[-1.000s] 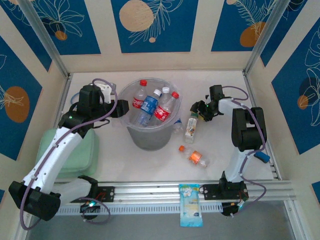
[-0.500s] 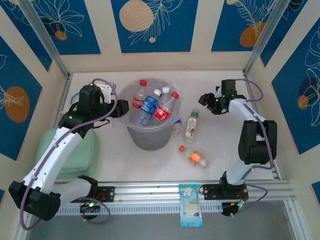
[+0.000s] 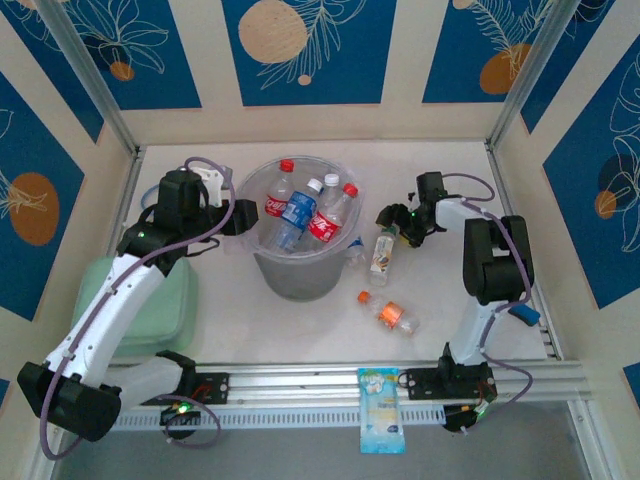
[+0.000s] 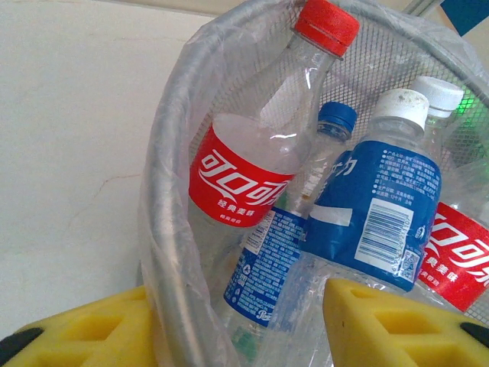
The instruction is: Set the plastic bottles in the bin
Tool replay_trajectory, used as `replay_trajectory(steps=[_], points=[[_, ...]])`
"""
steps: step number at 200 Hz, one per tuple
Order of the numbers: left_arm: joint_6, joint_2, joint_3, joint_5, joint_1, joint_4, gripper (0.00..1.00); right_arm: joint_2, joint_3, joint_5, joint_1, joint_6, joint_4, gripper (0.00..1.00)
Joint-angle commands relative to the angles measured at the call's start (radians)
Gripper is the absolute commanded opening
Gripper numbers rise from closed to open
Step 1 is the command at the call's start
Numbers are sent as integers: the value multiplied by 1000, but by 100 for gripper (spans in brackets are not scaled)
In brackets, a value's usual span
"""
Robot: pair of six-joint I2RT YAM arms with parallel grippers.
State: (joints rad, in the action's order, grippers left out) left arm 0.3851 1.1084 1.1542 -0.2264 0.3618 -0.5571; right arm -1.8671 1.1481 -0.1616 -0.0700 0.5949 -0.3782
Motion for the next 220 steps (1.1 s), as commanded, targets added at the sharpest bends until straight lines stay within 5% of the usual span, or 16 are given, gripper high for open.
replay_trajectory(steps=[1,44,142,180,220], points=[[-3,11,10,-28,-1,25,52,-16,22,-29,-5,9,16,72],[-9,14,19,-19,0,14,52,26,2,-23,17,3,20,47],[-7,43,51,-37,1,26,52,479,-11,-45,162,-114,-113,24],[-6,48,57,-44,0,28,52,774,-33,-252,253,-1,76,9],[-12,46,123,-74,1,6,53,898,8,-308,149,130,308,1]])
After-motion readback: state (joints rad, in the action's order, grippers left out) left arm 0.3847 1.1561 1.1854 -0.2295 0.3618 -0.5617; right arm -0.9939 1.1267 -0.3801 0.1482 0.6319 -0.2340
